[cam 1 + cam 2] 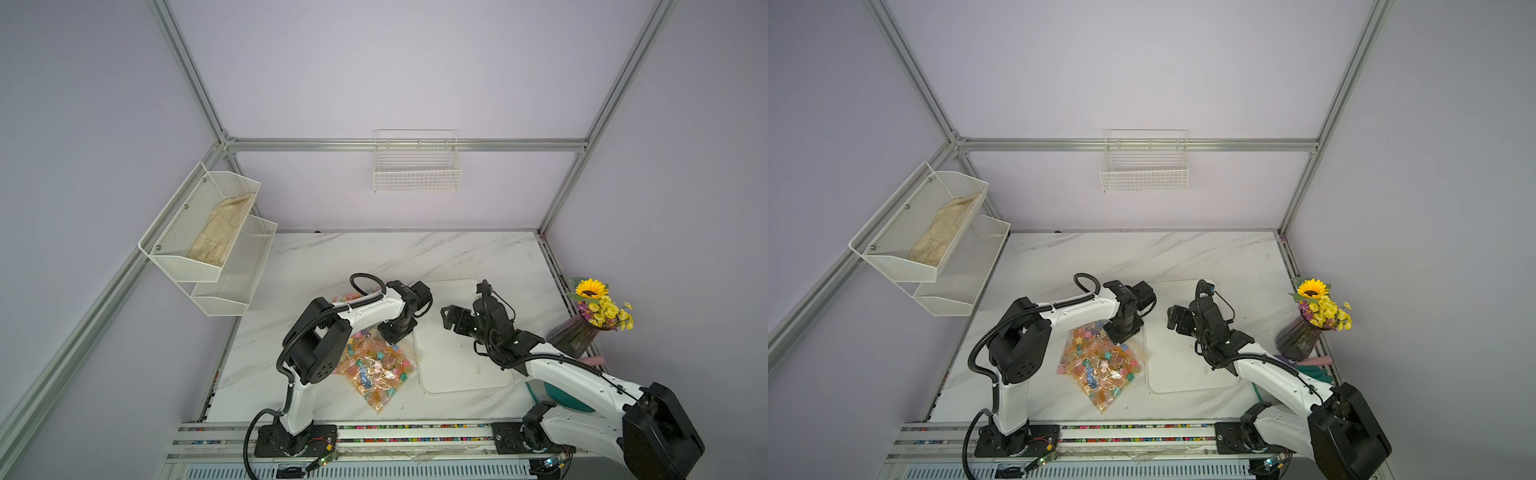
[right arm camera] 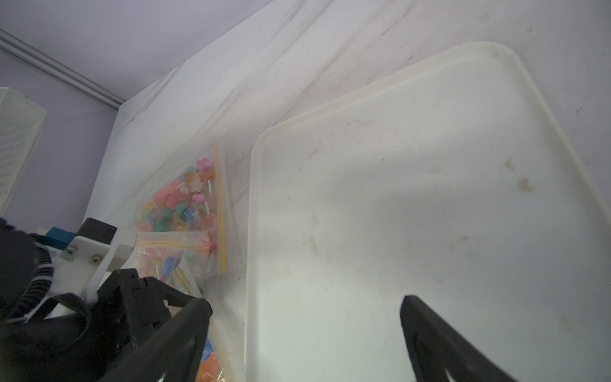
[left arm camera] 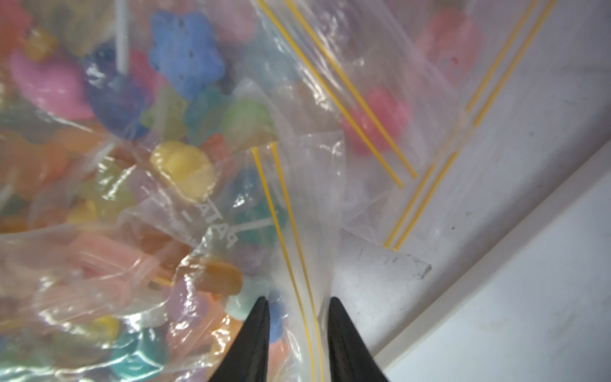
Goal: Pour candies out of the ziploc bag
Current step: Open the ziploc bag at the center of the board.
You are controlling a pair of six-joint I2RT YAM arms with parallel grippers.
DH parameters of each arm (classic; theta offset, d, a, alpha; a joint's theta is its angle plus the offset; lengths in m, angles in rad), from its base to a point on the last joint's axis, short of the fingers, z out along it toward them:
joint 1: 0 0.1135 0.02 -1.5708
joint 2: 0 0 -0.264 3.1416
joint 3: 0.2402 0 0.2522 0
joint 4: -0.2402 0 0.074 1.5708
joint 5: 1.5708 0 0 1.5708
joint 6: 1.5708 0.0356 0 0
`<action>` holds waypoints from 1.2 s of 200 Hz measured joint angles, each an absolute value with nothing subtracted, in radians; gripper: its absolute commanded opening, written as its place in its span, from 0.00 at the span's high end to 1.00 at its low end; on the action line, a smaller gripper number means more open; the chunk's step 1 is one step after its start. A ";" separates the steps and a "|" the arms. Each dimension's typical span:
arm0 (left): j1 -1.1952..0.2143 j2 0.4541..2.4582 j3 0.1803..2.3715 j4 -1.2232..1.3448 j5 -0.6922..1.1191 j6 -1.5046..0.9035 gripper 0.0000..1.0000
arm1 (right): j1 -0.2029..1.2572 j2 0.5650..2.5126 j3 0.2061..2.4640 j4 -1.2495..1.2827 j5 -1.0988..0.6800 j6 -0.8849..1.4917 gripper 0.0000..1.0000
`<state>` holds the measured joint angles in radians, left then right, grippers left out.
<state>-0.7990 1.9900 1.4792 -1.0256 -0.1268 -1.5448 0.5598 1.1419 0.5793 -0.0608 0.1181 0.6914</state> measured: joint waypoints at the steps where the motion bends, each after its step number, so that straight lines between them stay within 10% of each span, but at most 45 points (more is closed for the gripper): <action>1: -0.799 1.990 1.479 -1.026 -0.127 -1.544 0.67 | 0.560 1.142 0.579 -0.061 0.118 0.691 0.06; 240: -0.807 1.940 1.479 -1.003 -0.123 -1.546 0.69 | 0.560 1.127 0.572 -0.061 0.115 0.691 0.06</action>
<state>-0.8066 1.9400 1.4792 -1.0027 -0.1226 -1.5455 0.5598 1.1275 0.5716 -0.0608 0.1150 0.6907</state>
